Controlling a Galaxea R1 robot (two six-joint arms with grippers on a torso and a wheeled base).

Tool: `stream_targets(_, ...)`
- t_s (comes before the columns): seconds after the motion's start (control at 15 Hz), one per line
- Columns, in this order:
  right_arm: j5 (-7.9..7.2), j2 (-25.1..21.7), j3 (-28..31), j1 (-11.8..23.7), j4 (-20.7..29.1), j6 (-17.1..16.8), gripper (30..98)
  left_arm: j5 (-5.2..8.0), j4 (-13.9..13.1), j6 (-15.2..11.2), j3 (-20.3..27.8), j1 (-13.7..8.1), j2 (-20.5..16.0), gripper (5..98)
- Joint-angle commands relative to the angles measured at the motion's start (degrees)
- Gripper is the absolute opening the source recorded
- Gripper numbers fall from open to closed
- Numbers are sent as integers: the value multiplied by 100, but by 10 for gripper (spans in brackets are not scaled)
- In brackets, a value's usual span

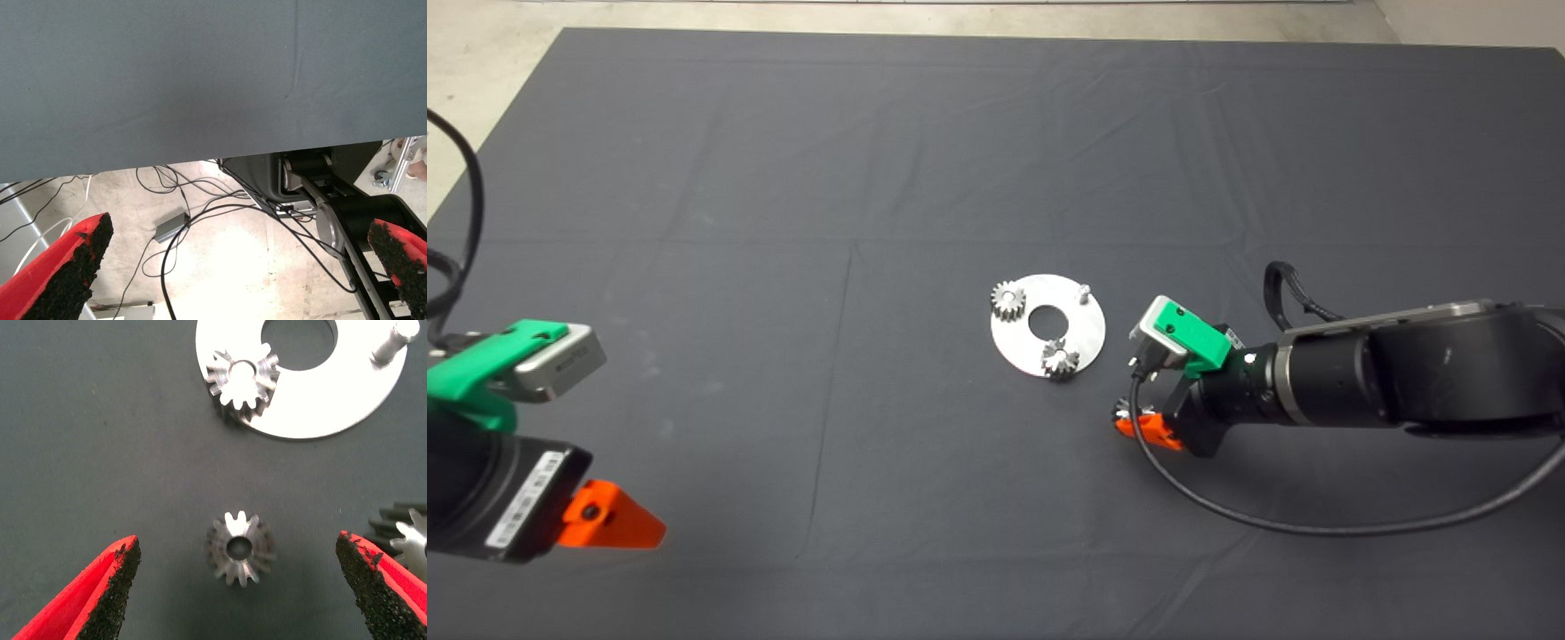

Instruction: Remove an incorrectly installed larger gear and replace it with the correct smaller gear

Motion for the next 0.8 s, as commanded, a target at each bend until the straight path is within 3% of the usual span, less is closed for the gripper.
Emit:
stream_targets(0.0, 30, -37, 105, -89, -139, 2, 780, 96, -99, -29, 64, -72, 2, 982)
stream_targets(0.47, 30, -2, 61, -377, -542, -16, 780, 89, -106, -29, 133, -72, -217, 982)
stream_targets(0.73, 30, 7, -72, -537, -693, -121, 780, -43, -99, -3, 161, -72, -200, 982)
